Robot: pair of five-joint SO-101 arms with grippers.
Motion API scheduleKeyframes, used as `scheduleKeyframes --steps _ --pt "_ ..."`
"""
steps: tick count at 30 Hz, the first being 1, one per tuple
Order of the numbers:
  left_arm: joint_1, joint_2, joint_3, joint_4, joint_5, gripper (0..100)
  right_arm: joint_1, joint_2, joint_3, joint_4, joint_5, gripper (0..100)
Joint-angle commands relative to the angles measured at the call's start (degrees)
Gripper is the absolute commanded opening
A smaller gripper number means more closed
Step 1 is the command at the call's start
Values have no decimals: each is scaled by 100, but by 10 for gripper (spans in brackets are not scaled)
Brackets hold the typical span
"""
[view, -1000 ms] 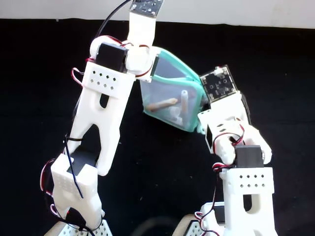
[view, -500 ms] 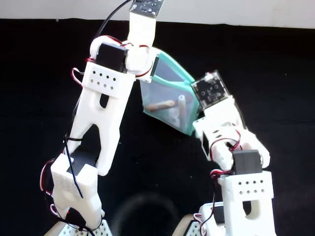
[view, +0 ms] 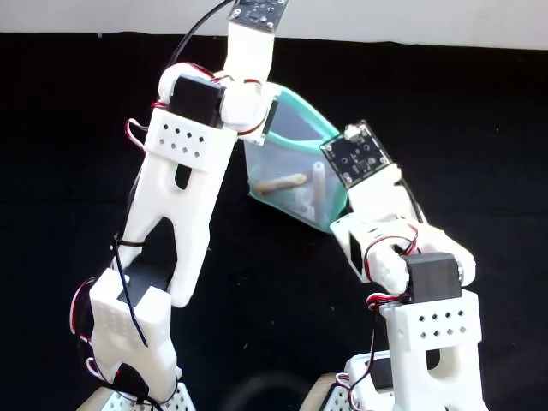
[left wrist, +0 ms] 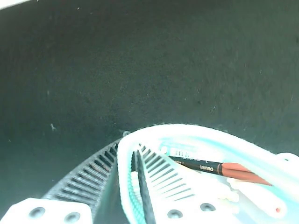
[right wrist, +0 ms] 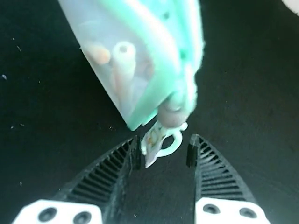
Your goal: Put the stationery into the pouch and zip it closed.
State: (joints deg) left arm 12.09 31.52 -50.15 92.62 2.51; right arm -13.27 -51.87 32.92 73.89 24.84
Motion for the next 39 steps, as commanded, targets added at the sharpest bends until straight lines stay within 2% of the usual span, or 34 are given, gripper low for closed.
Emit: scheduleKeyframes --steps 1,5,9,13,23,30,33,39 --pt "-75 444 22 -26 -651 7 215 -48 -277 -110 35 175" --pt "-66 -4 22 -62 -703 7 637 -48 -295 -92 53 175" --pt "-101 -400 22 -35 -1064 7 664 -48 -303 -66 53 175" --pt "-136 -646 22 -44 -1081 7 637 -57 -268 -66 26 175" --pt "119 -1138 -154 -26 -1090 7 -233 -734 391 -119 18 174" --pt "189 -1051 -136 -26 -1099 7 -180 -778 1165 -1095 -123 174" --pt "189 -1033 -127 -26 -1099 7 -189 -769 1059 -1191 -484 175" --pt "189 -901 -127 -26 -1090 7 -189 -760 1095 -1288 -545 175"
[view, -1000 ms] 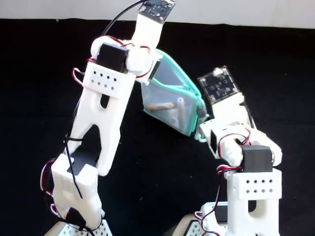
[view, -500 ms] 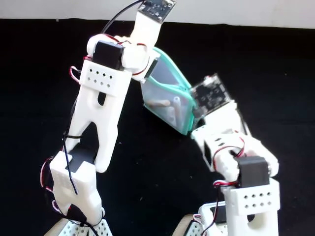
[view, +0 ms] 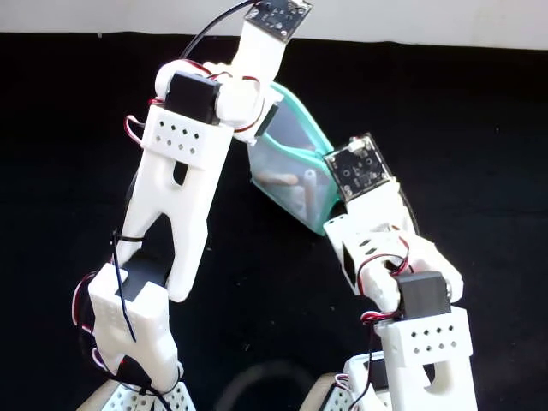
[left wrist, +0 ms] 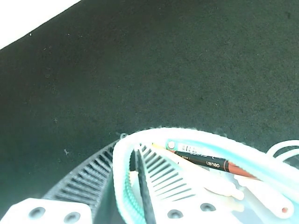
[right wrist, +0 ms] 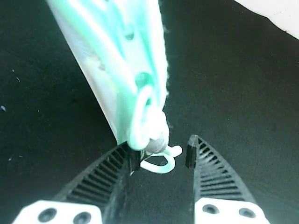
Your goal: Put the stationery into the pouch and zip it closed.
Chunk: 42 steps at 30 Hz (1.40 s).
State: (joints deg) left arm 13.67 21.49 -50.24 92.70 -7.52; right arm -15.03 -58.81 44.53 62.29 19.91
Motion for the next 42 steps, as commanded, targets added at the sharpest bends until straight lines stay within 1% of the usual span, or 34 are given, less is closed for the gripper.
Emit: scheduleKeyframes --steps 1,4,5,7,9,10,16,19,21,25,29,36,39,42 --pt "40 119 -119 -35 -88 7 -22 -66 -66 -136 -53 175" --pt "40 154 -119 -35 -79 7 -13 -66 -57 -259 -53 163" --pt "40 154 -119 -35 -79 7 -13 -66 -57 -286 -53 132" --pt "40 154 -119 -35 -79 7 -13 -66 -66 -286 -70 5" --pt "40 154 -119 -35 -79 7 13 -66 -66 -259 -246 24" --pt "40 154 -119 -35 -79 7 22 -66 -66 -242 -264 5" --pt "13 163 -119 -35 -70 7 330 -66 -127 -224 -264 9" --pt "4 171 -119 -35 -70 7 382 -66 -286 66 -255 9" --pt "4 171 -119 -35 -70 7 391 -84 -646 374 -255 9" --pt "4 171 -119 -35 -70 7 479 -84 -1903 1051 -246 9" --pt "4 171 -110 -35 -70 7 479 -84 -2695 1525 -44 9" --pt "4 180 -110 -35 -70 7 708 -101 -2774 1552 -9 9" --pt "4 180 -101 -35 -70 7 699 -119 -2791 1587 0 9" --pt "4 180 -101 -35 -70 7 681 -127 -2844 1587 193 8"
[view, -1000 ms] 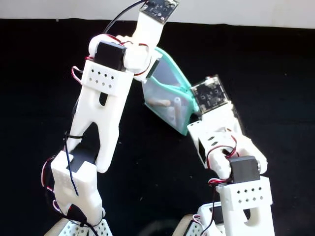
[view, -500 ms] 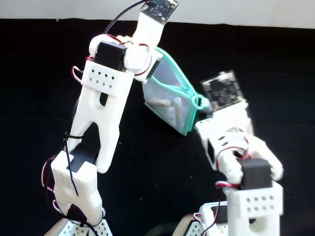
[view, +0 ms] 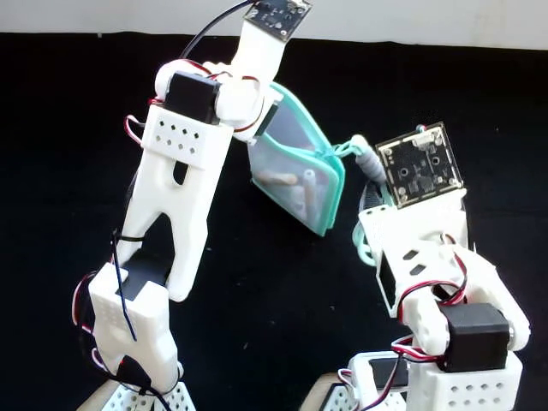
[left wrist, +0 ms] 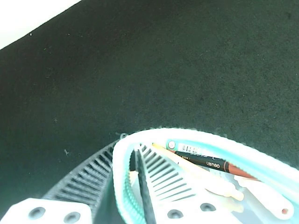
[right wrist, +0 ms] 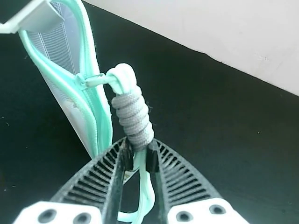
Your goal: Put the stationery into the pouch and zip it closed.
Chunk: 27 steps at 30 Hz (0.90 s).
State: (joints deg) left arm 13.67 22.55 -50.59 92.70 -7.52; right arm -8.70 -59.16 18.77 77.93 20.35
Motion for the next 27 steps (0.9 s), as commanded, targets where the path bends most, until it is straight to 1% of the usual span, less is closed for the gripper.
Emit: scheduleKeyframes --steps 1,13,27 --pt "4 75 -66 -35 -70 7 40 -92 -338 22 158 8" --pt "22 75 -66 -35 -70 7 40 -57 -1807 22 158 8" --pt "13 75 -66 -35 -70 7 40 -40 -1771 110 158 9"
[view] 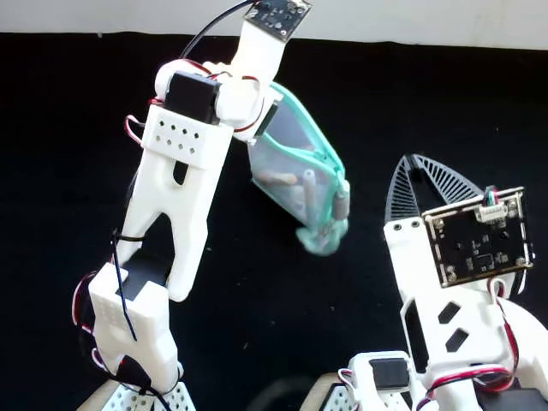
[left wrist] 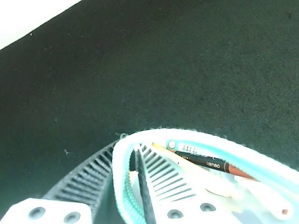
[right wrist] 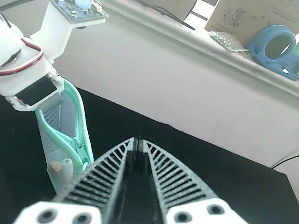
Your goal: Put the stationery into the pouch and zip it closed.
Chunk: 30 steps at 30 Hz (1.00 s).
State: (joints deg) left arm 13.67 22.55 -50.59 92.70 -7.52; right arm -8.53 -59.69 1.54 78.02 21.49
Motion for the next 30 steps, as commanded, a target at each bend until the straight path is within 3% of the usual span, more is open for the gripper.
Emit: scheduleKeyframes --steps 1,5,8,19,25,30 --pt "13 75 -66 -35 -70 7 22 13 75 251 44 11" --pt "22 75 -66 -35 -70 7 -330 -31 971 875 18 141" --pt "40 75 -66 -35 -70 7 -514 -40 1701 980 -527 240" --pt "22 602 -101 -35 -70 7 -1042 -22 3134 -347 -818 245" --pt "13 611 -110 -44 -70 7 -1007 4 3969 -1288 -791 245" --pt "13 611 -110 -35 -70 7 -708 4 4268 -1701 -299 244"
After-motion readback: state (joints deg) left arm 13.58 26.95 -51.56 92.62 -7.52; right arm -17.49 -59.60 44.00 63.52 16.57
